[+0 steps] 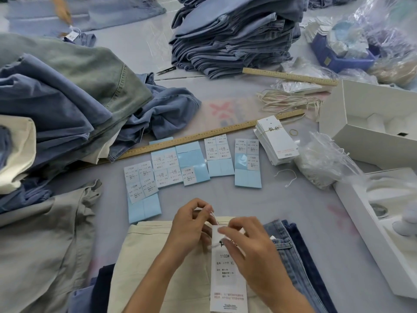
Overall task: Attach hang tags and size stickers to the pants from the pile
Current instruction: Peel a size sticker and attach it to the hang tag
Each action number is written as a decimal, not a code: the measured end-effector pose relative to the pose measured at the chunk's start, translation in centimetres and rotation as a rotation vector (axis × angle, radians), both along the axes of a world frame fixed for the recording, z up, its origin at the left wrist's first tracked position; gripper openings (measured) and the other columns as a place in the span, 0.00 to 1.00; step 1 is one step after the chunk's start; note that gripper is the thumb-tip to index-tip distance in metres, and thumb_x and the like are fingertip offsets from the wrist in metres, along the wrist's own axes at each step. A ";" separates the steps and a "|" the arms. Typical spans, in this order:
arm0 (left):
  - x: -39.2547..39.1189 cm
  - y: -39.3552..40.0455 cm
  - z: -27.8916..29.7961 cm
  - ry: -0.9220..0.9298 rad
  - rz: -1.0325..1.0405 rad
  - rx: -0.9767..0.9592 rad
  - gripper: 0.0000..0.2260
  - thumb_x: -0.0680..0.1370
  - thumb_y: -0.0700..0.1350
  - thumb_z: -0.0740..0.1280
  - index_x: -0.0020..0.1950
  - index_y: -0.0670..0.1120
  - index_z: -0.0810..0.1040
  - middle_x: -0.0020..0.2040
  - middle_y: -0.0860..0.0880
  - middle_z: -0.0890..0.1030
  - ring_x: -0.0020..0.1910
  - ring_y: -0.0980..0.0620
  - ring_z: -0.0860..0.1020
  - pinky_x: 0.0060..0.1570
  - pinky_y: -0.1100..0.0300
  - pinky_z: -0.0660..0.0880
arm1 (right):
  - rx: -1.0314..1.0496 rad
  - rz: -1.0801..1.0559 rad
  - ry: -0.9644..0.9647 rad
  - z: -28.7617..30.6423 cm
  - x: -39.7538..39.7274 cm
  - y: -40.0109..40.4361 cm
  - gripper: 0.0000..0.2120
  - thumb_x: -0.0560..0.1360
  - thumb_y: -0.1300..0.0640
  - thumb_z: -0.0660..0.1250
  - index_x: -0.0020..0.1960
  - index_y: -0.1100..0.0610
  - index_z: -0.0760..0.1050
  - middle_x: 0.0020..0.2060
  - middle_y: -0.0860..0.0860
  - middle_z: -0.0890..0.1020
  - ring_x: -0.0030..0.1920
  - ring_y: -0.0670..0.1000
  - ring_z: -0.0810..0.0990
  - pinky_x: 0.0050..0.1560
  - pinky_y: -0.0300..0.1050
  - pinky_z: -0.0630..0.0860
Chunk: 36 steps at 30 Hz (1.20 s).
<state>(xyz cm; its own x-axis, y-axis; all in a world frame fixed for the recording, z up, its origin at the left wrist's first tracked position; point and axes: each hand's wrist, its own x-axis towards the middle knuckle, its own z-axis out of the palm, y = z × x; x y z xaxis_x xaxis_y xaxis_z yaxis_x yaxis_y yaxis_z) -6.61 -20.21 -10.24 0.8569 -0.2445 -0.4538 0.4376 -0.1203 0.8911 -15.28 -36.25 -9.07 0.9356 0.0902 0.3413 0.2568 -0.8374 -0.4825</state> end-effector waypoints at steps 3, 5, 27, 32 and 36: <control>0.1 0.3 -0.3 -0.006 0.012 0.013 0.08 0.84 0.46 0.66 0.46 0.46 0.78 0.38 0.41 0.84 0.29 0.44 0.79 0.29 0.55 0.78 | -0.136 0.112 0.030 -0.2 0.6 0.7 0.11 0.67 0.61 0.81 0.48 0.54 0.84 0.46 0.49 0.81 0.45 0.52 0.78 0.42 0.47 0.78; 0.1 0.3 -0.4 0.000 0.013 0.023 0.10 0.83 0.47 0.66 0.43 0.49 0.78 0.38 0.41 0.84 0.29 0.44 0.80 0.29 0.55 0.78 | -0.179 0.138 0.034 -0.6 0.9 1.1 0.09 0.68 0.60 0.81 0.45 0.54 0.83 0.44 0.48 0.81 0.44 0.52 0.78 0.41 0.46 0.78; -1.1 -0.5 -0.8 -0.285 -0.368 0.243 0.07 0.80 0.49 0.71 0.42 0.57 0.81 0.36 0.55 0.84 0.33 0.57 0.79 0.37 0.58 0.78 | 0.299 -0.059 0.318 1.2 -7.3 -1.9 0.05 0.74 0.49 0.72 0.49 0.42 0.82 0.41 0.40 0.83 0.38 0.42 0.81 0.39 0.35 0.78; -2.4 0.1 -1.0 -0.286 -0.435 0.217 0.06 0.78 0.47 0.74 0.44 0.58 0.84 0.42 0.58 0.85 0.41 0.53 0.82 0.46 0.57 0.79 | 0.348 -0.172 0.181 0.9 -9.4 -0.8 0.08 0.76 0.54 0.74 0.52 0.42 0.84 0.48 0.38 0.84 0.41 0.39 0.82 0.37 0.33 0.78; -3.6 -0.5 -0.6 -0.297 -0.378 0.145 0.09 0.77 0.42 0.75 0.43 0.57 0.85 0.42 0.55 0.86 0.41 0.57 0.82 0.42 0.62 0.77 | 0.264 -0.337 0.090 0.3 -6.8 -0.2 0.14 0.75 0.52 0.73 0.58 0.56 0.83 0.52 0.44 0.82 0.48 0.45 0.80 0.48 0.39 0.79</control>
